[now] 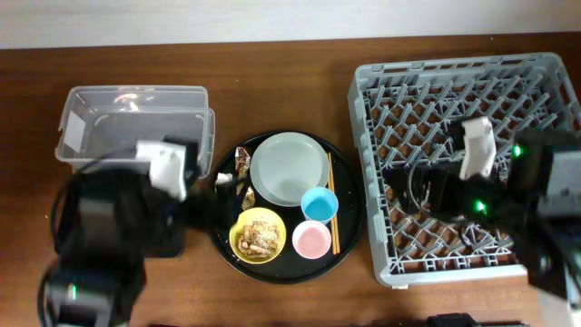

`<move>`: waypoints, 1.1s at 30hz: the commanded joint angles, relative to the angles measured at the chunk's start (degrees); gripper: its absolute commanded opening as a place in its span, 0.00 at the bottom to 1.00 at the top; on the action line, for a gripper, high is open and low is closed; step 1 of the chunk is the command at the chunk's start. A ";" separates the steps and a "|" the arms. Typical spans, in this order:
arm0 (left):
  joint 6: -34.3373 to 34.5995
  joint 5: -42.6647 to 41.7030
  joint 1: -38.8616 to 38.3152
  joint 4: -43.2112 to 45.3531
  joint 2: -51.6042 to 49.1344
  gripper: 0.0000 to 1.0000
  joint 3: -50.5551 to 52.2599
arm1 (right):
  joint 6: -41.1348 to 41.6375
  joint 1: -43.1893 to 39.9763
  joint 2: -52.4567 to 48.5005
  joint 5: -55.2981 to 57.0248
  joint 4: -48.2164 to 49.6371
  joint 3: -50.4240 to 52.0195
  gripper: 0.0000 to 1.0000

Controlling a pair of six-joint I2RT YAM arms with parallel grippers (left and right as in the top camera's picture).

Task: Sort waste into correct bins and load items into the dishwasher rack
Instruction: 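Move the left gripper toward the light-blue cup and right arm over rack, then grasp the light-blue cup with the left gripper and lift it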

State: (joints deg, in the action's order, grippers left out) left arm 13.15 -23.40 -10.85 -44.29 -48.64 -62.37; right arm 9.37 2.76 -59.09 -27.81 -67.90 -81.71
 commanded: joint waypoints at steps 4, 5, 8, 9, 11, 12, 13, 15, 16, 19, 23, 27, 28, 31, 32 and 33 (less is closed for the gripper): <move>2.29 -12.46 -2.89 -4.13 -22.32 1.00 -9.68 | 9.62 -0.28 -3.78 16.11 -9.09 -4.76 0.98; 2.23 -12.44 -5.84 -4.87 -25.77 1.00 -9.68 | 12.31 -0.28 -2.40 20.81 -10.60 -4.76 0.98; 0.09 -0.70 -18.82 -4.81 -32.85 1.00 -9.68 | 14.14 -1.25 0.52 24.11 -12.48 -4.76 0.98; 0.09 1.75 -20.72 -4.81 -33.18 0.99 -9.68 | 13.99 -4.17 -0.42 23.61 -12.26 -5.01 0.99; 0.09 6.73 -24.61 -4.63 -33.27 0.99 -9.68 | 3.21 -13.97 -5.49 4.90 -15.34 -12.96 0.98; 0.09 6.73 -24.74 -4.61 -33.24 0.99 -9.68 | 3.04 -14.03 -5.75 5.99 -16.61 -13.42 0.98; 0.07 7.28 -24.72 -4.42 -33.27 0.99 -9.68 | 3.06 -13.99 -5.73 5.95 -19.71 -12.94 0.98; 0.07 17.77 -26.10 -4.44 -34.80 0.96 -9.66 | 2.84 -13.99 -5.70 5.95 -23.76 -11.87 0.98; 0.07 21.75 -27.52 -4.37 -37.31 0.94 -9.66 | 1.42 -13.99 -5.44 5.92 -25.05 -10.80 0.98; 0.09 22.08 -28.65 -1.88 -46.07 0.74 -9.66 | -3.19 -13.99 -5.40 5.84 -28.30 -5.51 0.98; 0.07 18.27 -28.65 4.33 -52.57 0.46 -9.66 | -14.29 -13.99 -5.25 -4.76 -26.43 3.39 1.00; 0.11 18.21 -28.63 6.14 -57.22 0.01 -9.66 | -16.65 -13.99 -5.11 -7.58 -25.86 3.45 0.98; 0.09 17.29 -28.55 6.16 -56.72 0.00 -10.34 | -16.65 -13.99 -4.70 -7.56 -25.90 3.45 0.97; 0.98 10.91 -25.57 4.44 -51.69 0.00 -16.35 | -16.63 -13.99 -4.59 -7.58 -25.14 3.45 0.94; 0.98 7.72 -23.63 2.58 -49.07 0.00 -18.32 | -16.65 -13.99 -4.59 -7.56 -24.74 3.45 0.94; 0.98 5.11 -22.21 1.51 -47.25 0.00 -18.71 | -16.65 -13.99 -4.59 -7.58 -23.96 3.45 0.94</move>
State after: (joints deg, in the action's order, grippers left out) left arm 13.34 -11.00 -36.69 -41.25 -102.76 -77.32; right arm -6.46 -10.96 -64.34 -34.26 -92.73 -78.39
